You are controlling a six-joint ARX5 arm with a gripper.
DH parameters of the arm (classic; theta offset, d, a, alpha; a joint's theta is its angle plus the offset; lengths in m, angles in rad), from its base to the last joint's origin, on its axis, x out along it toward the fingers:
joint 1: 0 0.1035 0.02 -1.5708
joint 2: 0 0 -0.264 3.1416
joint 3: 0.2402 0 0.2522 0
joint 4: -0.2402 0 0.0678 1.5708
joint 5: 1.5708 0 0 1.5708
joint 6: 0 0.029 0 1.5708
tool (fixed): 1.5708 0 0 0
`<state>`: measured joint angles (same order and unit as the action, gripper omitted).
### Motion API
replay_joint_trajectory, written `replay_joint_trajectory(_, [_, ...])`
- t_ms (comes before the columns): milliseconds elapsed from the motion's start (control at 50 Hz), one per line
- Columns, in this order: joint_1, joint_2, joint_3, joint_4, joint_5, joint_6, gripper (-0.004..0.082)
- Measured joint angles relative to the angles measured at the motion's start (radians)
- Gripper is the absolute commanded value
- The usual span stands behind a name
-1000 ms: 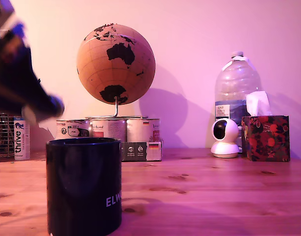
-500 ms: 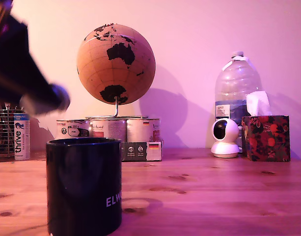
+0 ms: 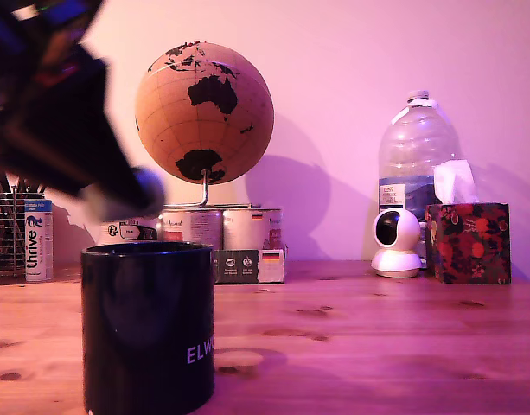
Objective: Pick up the coffee capsules from the table one by one and drop them inside the nearest coffee cup
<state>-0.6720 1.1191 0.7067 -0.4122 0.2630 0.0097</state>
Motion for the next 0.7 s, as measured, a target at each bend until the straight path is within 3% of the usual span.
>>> replay_joint_trajectory(340, [-0.042,0.129,0.070,-0.052,-0.051,0.014,0.0103])
replay_joint_trajectory(700, [-0.071,0.135,0.070,-0.068,-0.081,0.015,0.0105])
